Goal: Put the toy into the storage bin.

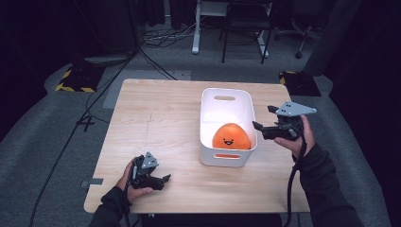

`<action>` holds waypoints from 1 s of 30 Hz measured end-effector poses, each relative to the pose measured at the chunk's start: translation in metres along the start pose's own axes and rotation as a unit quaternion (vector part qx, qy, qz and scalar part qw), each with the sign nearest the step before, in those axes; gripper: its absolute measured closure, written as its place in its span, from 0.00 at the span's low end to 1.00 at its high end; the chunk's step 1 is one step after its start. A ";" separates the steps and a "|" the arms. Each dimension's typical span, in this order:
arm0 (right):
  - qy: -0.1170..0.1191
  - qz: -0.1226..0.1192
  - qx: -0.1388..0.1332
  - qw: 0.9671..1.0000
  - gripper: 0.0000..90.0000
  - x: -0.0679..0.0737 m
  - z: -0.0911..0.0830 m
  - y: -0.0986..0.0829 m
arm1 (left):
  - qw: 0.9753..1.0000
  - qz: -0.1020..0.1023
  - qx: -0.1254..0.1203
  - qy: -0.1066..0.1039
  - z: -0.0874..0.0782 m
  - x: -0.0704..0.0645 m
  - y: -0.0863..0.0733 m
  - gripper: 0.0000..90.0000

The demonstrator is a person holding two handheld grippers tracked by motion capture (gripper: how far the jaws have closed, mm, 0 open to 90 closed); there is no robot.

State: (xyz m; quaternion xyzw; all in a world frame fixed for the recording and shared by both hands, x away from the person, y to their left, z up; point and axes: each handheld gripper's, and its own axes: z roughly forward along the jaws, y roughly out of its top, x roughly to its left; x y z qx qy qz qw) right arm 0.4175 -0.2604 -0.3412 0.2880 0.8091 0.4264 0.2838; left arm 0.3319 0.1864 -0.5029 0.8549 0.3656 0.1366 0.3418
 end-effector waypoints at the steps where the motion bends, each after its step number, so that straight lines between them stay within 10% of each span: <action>1: -0.002 -0.001 -0.001 1.000 0.21 -0.001 -0.001 0.000 | 1.000 0.000 0.000 0.001 0.000 0.000 0.000 0.16; 30: -0.026 0.001 0.014 1.000 0.22 -0.017 -0.025 -0.024 | 1.000 0.000 0.000 0.000 0.000 0.000 0.000 0.16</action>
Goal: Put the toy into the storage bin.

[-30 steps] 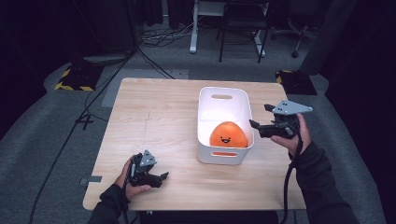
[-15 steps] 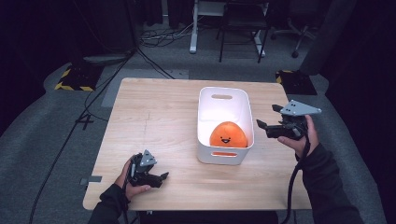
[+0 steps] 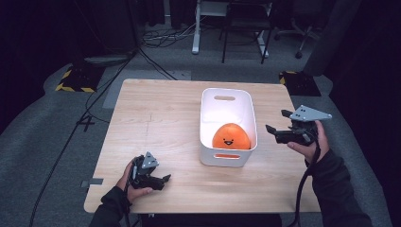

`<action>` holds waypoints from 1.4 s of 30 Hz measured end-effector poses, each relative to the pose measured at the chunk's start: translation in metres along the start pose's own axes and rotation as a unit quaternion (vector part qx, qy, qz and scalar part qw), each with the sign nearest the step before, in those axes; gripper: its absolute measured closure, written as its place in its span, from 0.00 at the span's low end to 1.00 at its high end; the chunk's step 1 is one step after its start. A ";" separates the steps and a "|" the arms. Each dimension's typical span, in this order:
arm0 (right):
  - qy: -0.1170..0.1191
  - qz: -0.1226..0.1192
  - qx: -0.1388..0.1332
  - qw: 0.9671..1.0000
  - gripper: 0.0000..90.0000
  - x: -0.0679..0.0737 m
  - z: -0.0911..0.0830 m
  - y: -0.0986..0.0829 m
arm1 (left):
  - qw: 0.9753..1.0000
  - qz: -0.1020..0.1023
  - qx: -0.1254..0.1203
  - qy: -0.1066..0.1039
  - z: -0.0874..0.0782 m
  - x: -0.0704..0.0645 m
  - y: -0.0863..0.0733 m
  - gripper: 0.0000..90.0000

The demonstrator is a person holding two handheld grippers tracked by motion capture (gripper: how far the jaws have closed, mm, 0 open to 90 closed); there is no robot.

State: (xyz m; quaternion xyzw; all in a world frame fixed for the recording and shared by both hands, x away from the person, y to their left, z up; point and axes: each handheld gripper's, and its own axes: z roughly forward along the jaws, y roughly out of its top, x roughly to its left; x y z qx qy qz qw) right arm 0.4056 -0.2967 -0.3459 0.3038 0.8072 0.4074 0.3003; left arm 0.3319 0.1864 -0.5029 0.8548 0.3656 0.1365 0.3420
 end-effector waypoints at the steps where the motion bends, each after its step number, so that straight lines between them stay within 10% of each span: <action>1: -0.001 -0.001 0.000 1.000 0.22 0.000 0.000 -0.001 | 1.000 0.000 0.000 0.000 0.000 0.000 0.000 0.16; 42: 0.013 0.013 0.056 0.998 0.23 0.015 0.011 -0.070 | 1.000 -0.002 0.000 0.000 0.000 0.000 0.000 0.16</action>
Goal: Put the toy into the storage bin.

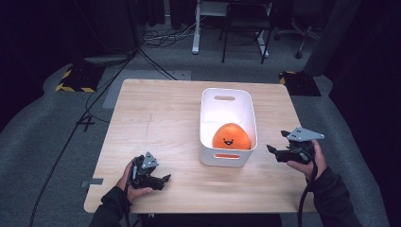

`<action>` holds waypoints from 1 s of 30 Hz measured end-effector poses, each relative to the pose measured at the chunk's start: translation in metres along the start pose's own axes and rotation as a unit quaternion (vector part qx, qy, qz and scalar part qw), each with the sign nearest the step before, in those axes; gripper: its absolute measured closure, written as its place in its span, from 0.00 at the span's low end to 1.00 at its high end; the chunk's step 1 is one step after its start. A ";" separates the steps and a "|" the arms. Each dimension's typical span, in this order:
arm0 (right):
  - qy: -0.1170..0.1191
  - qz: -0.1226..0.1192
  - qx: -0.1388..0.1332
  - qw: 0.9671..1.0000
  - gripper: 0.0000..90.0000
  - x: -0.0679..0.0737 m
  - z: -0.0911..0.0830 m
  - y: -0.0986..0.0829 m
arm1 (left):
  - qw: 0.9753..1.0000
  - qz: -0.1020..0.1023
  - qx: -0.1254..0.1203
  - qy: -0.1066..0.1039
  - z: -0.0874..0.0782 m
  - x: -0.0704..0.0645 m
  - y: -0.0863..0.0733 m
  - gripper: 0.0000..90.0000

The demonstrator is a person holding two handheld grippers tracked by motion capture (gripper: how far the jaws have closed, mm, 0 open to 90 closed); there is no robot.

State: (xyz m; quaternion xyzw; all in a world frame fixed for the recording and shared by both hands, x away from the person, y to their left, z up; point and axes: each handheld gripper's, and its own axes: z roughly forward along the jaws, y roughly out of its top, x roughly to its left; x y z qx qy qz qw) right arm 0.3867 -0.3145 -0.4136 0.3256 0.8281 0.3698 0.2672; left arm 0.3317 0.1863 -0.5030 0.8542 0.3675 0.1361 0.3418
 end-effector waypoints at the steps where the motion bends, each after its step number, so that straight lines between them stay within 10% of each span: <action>1: -0.001 -0.002 0.001 1.000 0.23 0.000 0.001 -0.002 | 1.000 -0.001 0.000 -0.001 0.000 0.000 0.000 0.16; 30: 0.017 -0.001 0.043 0.999 0.22 0.016 0.004 -0.050 | 1.000 0.001 0.000 0.001 0.000 0.000 0.000 0.16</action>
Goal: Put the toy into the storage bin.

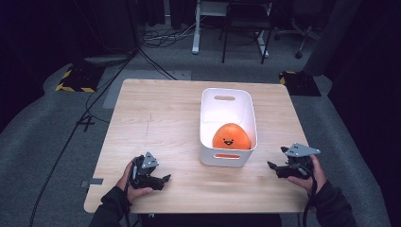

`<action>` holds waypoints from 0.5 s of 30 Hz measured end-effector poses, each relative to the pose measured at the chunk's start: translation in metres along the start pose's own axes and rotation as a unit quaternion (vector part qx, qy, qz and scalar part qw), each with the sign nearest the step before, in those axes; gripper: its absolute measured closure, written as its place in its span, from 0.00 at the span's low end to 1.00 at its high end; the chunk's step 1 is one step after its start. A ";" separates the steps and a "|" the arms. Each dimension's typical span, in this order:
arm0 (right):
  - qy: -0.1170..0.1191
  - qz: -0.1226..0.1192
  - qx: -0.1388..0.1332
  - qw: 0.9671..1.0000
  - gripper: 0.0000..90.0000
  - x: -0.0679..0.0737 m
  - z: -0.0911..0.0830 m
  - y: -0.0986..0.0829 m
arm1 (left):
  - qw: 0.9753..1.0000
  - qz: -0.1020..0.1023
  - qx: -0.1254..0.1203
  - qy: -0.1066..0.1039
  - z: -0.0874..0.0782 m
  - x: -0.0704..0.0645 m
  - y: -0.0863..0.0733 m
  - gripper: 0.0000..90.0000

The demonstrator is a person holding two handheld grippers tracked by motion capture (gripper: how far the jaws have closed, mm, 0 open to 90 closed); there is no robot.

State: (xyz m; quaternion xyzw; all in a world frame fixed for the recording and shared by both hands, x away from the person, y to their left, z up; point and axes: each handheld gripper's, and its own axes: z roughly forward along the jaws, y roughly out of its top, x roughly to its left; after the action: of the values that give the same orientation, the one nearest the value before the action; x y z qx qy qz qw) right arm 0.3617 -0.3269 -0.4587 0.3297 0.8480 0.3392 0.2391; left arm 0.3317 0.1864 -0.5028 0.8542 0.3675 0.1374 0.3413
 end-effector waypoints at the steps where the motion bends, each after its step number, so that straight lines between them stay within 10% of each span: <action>1: 0.001 0.001 0.002 1.000 0.22 0.000 0.000 -0.003 | 1.000 0.000 0.000 0.000 0.000 0.000 0.000 0.16; 15: 0.011 0.020 0.023 0.999 0.21 0.002 -0.002 -0.033 | 1.000 -0.001 0.000 -0.001 0.000 0.000 0.000 0.16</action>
State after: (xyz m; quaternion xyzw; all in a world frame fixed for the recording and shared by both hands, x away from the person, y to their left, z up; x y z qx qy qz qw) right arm 0.3461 -0.3447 -0.4812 0.3481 0.8514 0.3279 0.2152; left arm 0.3317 0.1863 -0.5030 0.8541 0.3675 0.1362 0.3418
